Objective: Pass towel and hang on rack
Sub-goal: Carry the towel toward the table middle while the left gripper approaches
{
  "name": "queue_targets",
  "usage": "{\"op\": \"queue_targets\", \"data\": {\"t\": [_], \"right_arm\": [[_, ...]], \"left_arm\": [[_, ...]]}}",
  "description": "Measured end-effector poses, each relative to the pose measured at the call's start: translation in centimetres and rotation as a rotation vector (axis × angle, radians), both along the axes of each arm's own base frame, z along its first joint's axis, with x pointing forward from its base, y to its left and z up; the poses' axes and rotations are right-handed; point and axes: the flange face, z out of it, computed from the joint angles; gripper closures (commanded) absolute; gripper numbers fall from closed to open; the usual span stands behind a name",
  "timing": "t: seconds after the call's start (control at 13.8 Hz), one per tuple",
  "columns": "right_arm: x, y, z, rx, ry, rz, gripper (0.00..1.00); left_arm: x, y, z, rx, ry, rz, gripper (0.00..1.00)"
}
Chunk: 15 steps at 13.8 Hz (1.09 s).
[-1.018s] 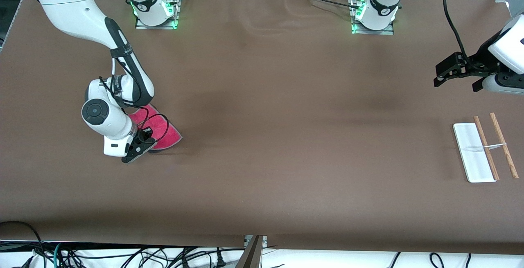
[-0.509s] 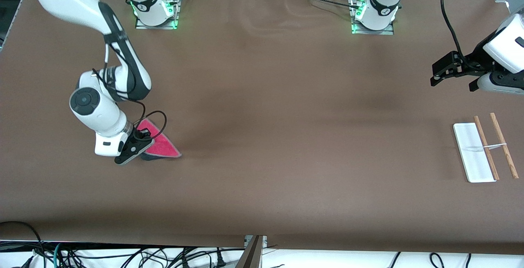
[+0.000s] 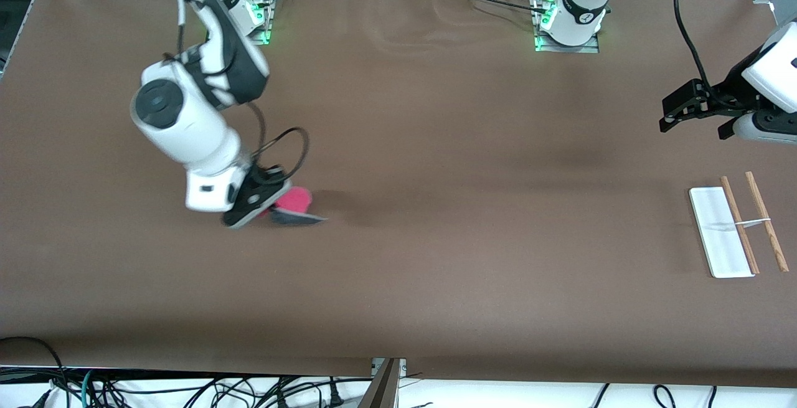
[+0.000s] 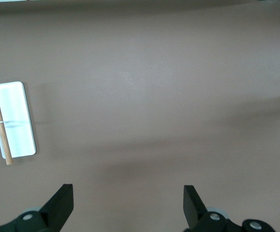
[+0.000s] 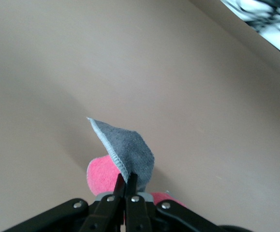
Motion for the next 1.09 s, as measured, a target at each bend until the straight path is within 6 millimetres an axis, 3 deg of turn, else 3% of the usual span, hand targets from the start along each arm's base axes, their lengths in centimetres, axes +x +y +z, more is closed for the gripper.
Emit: {"op": "queue_targets", "data": {"t": [0.29,0.58,0.8,1.09], "right_arm": [[-3.9,8.7,3.3,0.1,-0.029,0.052,1.0],[-6.4,14.4,6.3,0.178,-0.108,0.13,1.0],[-9.0,19.0,7.1,0.236,-0.155,0.198,1.0],[-11.7,24.2,7.0,0.287,-0.158,0.27,1.0]], "left_arm": [[0.1,1.7,0.0,0.002,0.0,0.029,0.0],[0.2,2.2,0.0,0.002,0.0,0.038,0.0],[0.4,2.2,-0.8,0.002,0.014,0.038,0.0],[0.7,1.4,-3.3,0.002,0.058,0.02,0.0]]}}
